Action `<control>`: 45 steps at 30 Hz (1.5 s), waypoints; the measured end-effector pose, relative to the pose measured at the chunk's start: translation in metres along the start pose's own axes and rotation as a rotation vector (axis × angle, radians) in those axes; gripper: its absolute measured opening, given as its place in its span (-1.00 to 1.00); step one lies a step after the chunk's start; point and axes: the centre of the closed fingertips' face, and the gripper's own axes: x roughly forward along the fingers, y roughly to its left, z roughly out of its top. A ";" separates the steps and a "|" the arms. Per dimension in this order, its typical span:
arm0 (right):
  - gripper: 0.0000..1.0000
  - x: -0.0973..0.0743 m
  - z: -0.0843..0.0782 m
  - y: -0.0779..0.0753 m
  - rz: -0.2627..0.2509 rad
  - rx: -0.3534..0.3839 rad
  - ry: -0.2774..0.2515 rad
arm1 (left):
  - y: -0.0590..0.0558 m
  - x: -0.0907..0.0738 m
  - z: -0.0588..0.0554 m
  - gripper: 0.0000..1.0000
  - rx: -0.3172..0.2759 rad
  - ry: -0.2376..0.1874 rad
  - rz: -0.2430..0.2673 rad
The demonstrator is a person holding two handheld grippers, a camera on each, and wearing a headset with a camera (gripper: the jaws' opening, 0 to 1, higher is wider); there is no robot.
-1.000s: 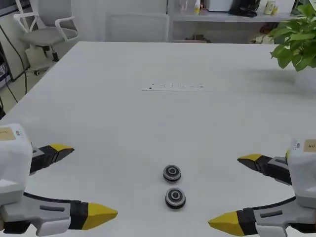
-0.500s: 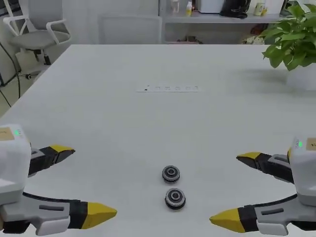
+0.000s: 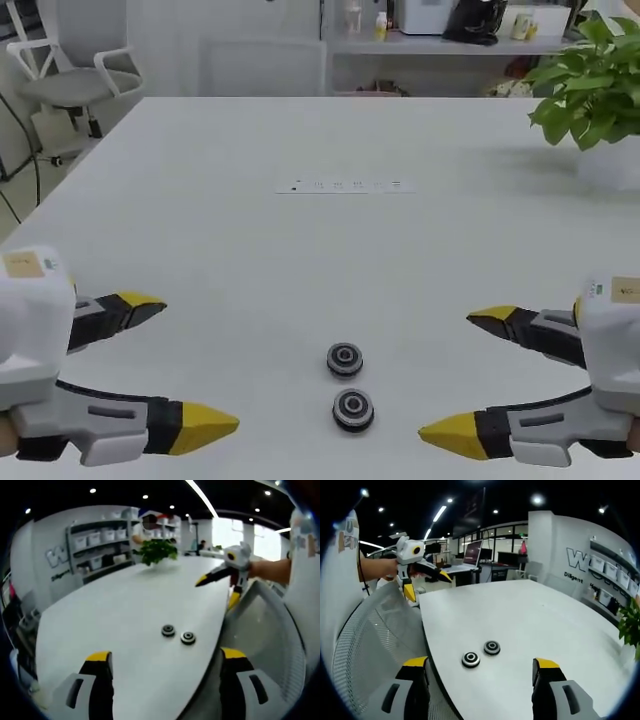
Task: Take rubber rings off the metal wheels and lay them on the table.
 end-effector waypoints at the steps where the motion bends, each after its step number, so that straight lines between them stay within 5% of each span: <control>1: 0.66 0.001 0.000 0.000 0.003 -0.003 0.000 | 0.000 0.001 0.000 0.76 0.001 0.000 -0.003; 23: 0.36 0.034 -0.010 -0.008 0.075 -0.015 0.006 | -0.005 0.053 0.012 0.48 0.090 0.009 -0.110; 33: 0.23 0.055 -0.022 -0.006 0.122 -0.024 0.025 | -0.016 0.082 0.007 0.27 0.126 0.051 -0.192; 45: 0.00 0.078 -0.044 0.001 0.202 -0.037 0.078 | -0.030 0.118 -0.006 -0.08 0.093 0.090 -0.267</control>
